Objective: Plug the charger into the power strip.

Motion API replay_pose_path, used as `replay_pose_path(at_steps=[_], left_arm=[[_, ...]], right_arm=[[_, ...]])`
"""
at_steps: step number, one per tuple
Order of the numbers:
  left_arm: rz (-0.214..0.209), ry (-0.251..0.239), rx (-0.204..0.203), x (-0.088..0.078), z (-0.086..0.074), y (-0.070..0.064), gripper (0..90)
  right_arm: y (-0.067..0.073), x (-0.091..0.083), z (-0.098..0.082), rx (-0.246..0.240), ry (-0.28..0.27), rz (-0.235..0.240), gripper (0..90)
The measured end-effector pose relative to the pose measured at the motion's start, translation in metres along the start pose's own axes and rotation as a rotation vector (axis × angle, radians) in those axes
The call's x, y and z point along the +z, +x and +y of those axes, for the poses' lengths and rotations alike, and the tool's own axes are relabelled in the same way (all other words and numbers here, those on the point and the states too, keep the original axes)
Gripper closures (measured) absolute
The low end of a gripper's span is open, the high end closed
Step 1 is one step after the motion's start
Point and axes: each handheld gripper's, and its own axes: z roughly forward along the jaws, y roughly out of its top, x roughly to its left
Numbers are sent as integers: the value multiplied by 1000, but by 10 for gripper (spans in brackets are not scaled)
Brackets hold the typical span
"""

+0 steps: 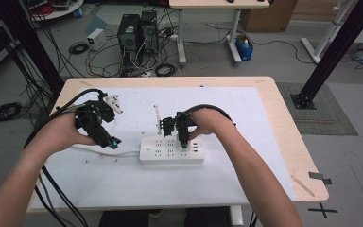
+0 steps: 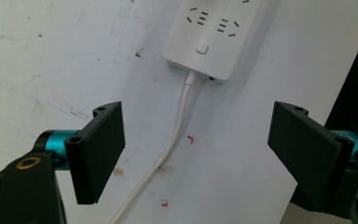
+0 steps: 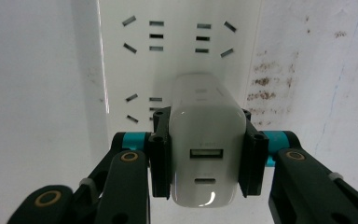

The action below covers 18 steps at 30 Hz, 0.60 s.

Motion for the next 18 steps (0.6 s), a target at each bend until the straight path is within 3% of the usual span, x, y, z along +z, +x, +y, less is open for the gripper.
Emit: replay_pose_path(at_steps=[2, 6, 9, 14, 16, 18], left_arm=[[-8, -1, -3, 1, 0, 1, 190], [-7, 11, -7, 4, 0, 6, 190], [-19, 7, -6, 7, 1, 7, 189], [-22, -9, -10, 9, 6, 8, 189], [-27, -7, 6, 9, 7, 8, 189], [-29, -4, 6, 11, 7, 8, 190]], right_arm=[[-2, 0, -5, 25, -20, 15, 631], [-3, 1, -5, 19, -31, 18, 631], [1, 2, -6, 5, -46, -11, 631], [4, 4, 0, 17, -20, -24, 631], [2, 6, -8, 26, -80, -23, 631], [2, 6, -9, 30, -85, -15, 630]])
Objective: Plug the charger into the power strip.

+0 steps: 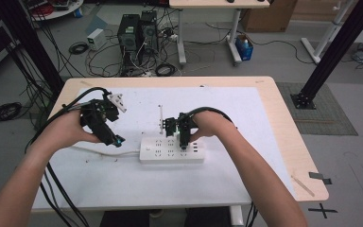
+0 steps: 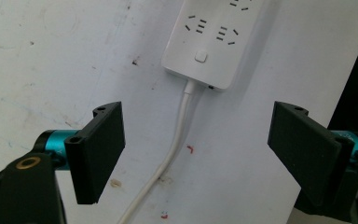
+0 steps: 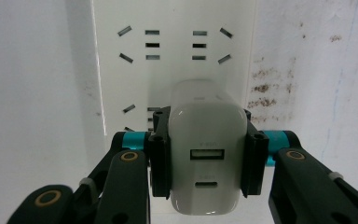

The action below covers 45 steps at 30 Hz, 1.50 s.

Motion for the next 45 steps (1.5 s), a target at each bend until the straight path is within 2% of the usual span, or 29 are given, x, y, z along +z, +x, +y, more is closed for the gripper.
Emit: replay_pose_path(at_steps=[2, 5, 7, 8, 9, 10, 11, 13, 14, 15, 16, 19, 20, 22, 23, 24, 25, 26, 27, 28, 29, 31, 32, 36, 40, 45], left_arm=[[2, 3, 2, 0, 0, -1, 190], [5, -3, -5, -1, -2, -1, 190], [3, 2, -18, -3, -5, 2, 189], [6, -1, -23, -3, -6, 3, 190], [13, -4, -35, -4, -8, 4, 190], [13, 3, -35, -5, -9, 6, 189], [10, 1, -38, -5, -11, 8, 190], [6, 5, -40, -5, -12, 9, 189], [10, 0, -53, -5, -13, 12, 189], [20, 1, -67, -6, -14, 16, 189], [25, -12, -86, -6, -14, 17, 189], [39, -18, -100, -7, -13, 23, 189], [44, -33, -125, -6, -13, 24, 189], [59, -43, -151, -5, -11, 27, 189], [70, -32, -150, -5, -11, 29, 189], [80, -32, -157, -5, -10, 30, 189], [80, -32, -157, -5, -10, 30, 189], [80, -32, -157, -5, -10, 30, 189], [87, -40, -160, -5, -9, 33, 189], [94, -43, -165, -5, -8, 34, 189], [101, -41, -170, -5, -8, 34, 189], [111, -42, -175, -4, -7, 34, 189], [113, -36, -173, -3, -5, 35, 189], [115, -24, -166, 0, 0, 34, 189], [121, -22, -164, 2, 2, 34, 189], [120, -11, -155, 5, 6, 33, 189]], right_arm=[[1, 1, 3, 6, 17, 0, 629], [-1, 2, 1, 2, 5, 6, 629], [-2, 2, -3, 8, -31, 18, 621], [-4, 2, -4, 25, -38, 28, 611], [-8, 1, -6, 66, -48, 48, 524], [-10, -1, -9, 117, -61, 69, 497], [-11, -6, -14, 137, -97, 84, 419], [-12, -20, -23, 204, -158, 78, 311], [-12, -20, -23, 204, -158, 78, 311], [-12, -39, -37, 284, -207, 55, 261], [-14, -46, -45, 326, -222, 39, 238], [-14, -61, -68, 462, -228, -10, 227], [-12, -66, -78, 513, -232, -27, 226], [-9, -73, -96, 600, -236, -53, 224], [-6, -76, -104, 657, -246, -60, 223], [-5, -79, -113, 687, -244, -67, 218], [-5, -79, -113, 687, -244, -67, 218], [-3, -81, -119, 713, -242, -84, 218], [3, -86, -137, 802, -252, -122, 216], [3, -86, -137, 802, -252, -122, 216], [6, -88, -150, 886, -252, -132, 216], [6, -88, -150, 886, -252, -132, 216], [11, -91, -164, 936, -256, -159, 216], [15, -93, -177, 987, -271, -173, 215], [16, -94, -184, 994, -283, -176, 215], [14, -95, -189, 1039, -276, -177, 215]])
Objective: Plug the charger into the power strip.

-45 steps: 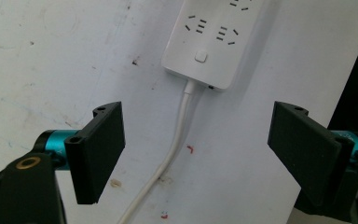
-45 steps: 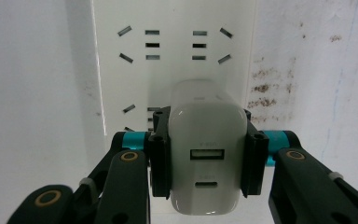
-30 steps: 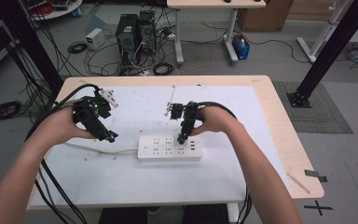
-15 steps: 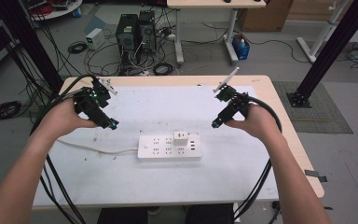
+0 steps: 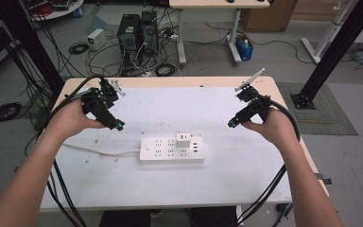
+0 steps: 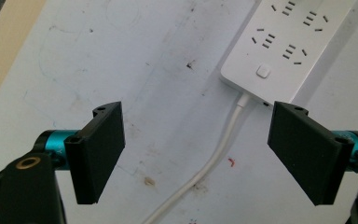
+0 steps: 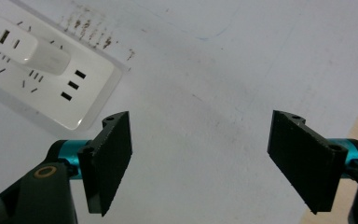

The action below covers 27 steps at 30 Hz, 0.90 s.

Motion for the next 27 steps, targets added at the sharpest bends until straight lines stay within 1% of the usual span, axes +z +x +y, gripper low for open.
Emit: replay_pose_path(at_steps=[2, 5, 6, 7, 9, 11, 13, 16, 17, 21, 22, 25, 26, 27], left_arm=[[-2, 10, 14, 1, 1, -1, 189], [-3, 13, 18, 1, 3, -1, 189], [-1, 11, 15, 0, 3, 0, 190], [-3, 13, 16, 0, 3, 1, 189], [-3, 10, 16, -1, 4, 1, 190], [-7, 8, 15, -1, 5, 1, 189], [-12, 12, 25, -2, 7, 1, 189], [-10, 0, 28, -3, 7, 1, 189], [-10, -9, 24, -3, 7, 1, 189], [-8, -9, 23, -3, 6, 2, 189], [-10, -14, 16, -3, 6, 1, 189], [-9, -6, 30, -5, 5, 2, 189], [-7, -10, 29, -5, 4, 2, 189], [-6, -17, 19, -5, 4, 1, 189]], right_arm=[[-2, 0, 0, 9, 10, 4, 215], [-3, 0, 0, 8, 16, 5, 215], [-3, 0, 0, -1, 32, -4, 215], [-2, -1, 0, -1, 37, -10, 215], [-2, -2, 1, -9, 40, -15, 215], [-2, -4, 1, -6, 43, -17, 215], [-2, -5, 1, -6, 46, -19, 215], [-2, -5, 1, -8, 48, -17, 215], [-2, -5, 1, -7, 49, -18, 215], [-2, -3, 2, -15, 46, -21, 215], [-2, -3, 2, -15, 48, -20, 215], [-2, -2, 2, -26, 59, -12, 214], [-2, -2, 2, -24, 57, -12, 214], [-2, -1, 2, -22, 55, -14, 214]])
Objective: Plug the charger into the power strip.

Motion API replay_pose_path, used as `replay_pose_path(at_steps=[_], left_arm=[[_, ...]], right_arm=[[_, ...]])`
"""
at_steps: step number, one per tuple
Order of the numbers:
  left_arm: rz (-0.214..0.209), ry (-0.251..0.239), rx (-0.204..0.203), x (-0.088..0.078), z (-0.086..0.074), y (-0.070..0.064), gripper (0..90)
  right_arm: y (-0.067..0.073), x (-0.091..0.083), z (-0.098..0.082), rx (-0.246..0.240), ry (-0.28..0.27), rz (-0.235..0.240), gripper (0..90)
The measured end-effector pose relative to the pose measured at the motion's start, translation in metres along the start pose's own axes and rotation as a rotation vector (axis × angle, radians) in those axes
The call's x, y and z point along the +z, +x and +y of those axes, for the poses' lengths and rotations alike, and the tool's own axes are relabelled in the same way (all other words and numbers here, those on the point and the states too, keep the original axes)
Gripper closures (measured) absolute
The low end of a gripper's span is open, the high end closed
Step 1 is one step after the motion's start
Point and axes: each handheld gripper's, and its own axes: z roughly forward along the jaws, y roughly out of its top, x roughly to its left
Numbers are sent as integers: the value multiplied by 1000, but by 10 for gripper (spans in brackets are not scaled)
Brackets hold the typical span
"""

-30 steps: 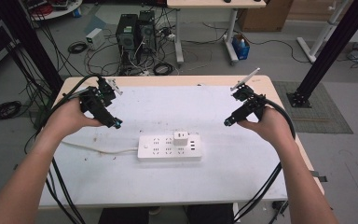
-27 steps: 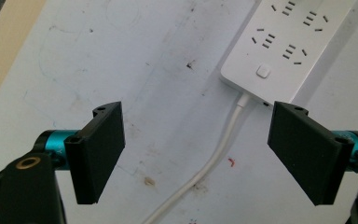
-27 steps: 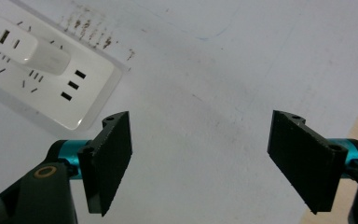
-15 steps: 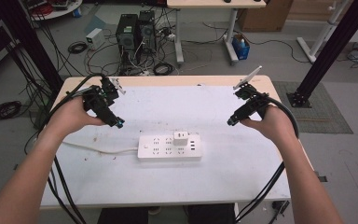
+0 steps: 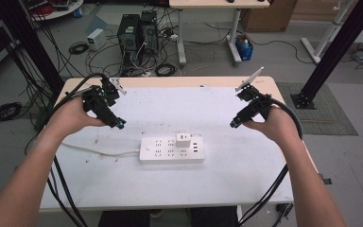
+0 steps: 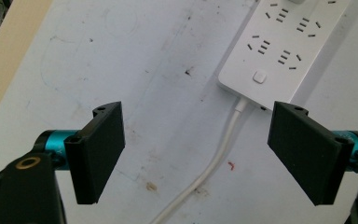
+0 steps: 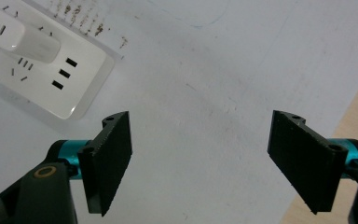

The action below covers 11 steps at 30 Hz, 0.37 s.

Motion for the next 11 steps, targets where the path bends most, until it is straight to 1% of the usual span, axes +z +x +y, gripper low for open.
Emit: replay_pose_path(at_steps=[2, 3, 4, 5, 6, 9, 11], left_arm=[[0, 3, 4, -1, -1, 0, 189], [2, -4, -3, -1, -2, 1, 189], [2, -4, -3, -1, -2, 1, 189], [1, 3, 3, -2, -3, 2, 189], [0, 0, -3, -2, -3, 1, 189], [2, -2, -2, -2, -4, 1, 189], [-1, -7, -2, -3, -5, 0, 189]], right_arm=[[0, 0, 0, 1, 1, 0, 215], [0, 0, 1, 0, 3, -4, 214], [1, 0, 1, -4, 0, 4, 214], [1, 0, 1, -3, 4, 4, 214], [1, 0, 1, -5, -2, 5, 214], [0, 1, 1, 1, -11, 14, 214], [0, 0, 1, 0, -11, 12, 214]])
